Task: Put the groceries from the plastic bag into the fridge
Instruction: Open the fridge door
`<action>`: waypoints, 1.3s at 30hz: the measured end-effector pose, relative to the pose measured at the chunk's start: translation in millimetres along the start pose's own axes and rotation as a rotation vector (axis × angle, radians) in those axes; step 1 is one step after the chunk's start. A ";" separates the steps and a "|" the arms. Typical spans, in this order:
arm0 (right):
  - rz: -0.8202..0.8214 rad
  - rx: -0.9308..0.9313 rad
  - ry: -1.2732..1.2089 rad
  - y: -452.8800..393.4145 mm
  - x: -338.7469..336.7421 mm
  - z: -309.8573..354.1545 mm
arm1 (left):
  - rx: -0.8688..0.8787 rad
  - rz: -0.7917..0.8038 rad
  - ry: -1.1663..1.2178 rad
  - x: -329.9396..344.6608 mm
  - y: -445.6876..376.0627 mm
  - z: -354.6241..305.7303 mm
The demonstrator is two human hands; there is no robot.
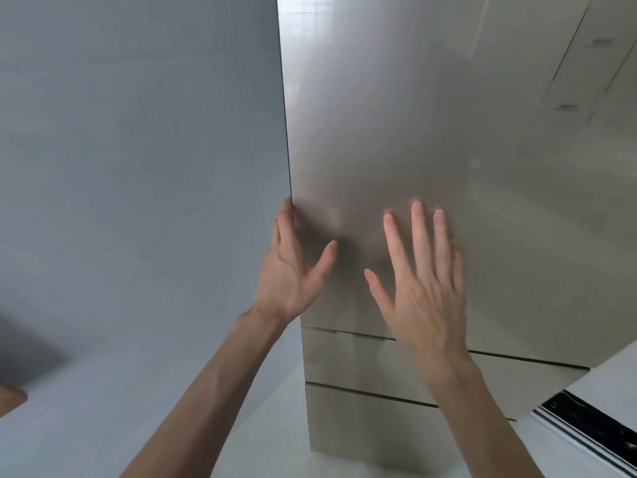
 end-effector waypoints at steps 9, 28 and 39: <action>-0.007 -0.018 -0.081 9.4 -2.3 -1.2 | -0.070 0.004 0.077 -4.3 19.6 -2.1; -0.055 -0.002 -0.213 99.4 -74.1 11.9 | 0.094 0.057 -0.004 -55.0 152.7 -47.6; -0.033 0.078 -0.127 208.0 -147.5 47.4 | 0.231 0.250 -0.068 -101.8 264.6 -78.2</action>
Point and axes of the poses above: each hand's wrist, its own y-axis away from the middle knuckle, its own x-axis out of the palm, z = x × y, the point moved 5 cm from there along -y, towards the middle knuckle, and after that the axes turned 1 degree about -y, right-handed, at the moved point
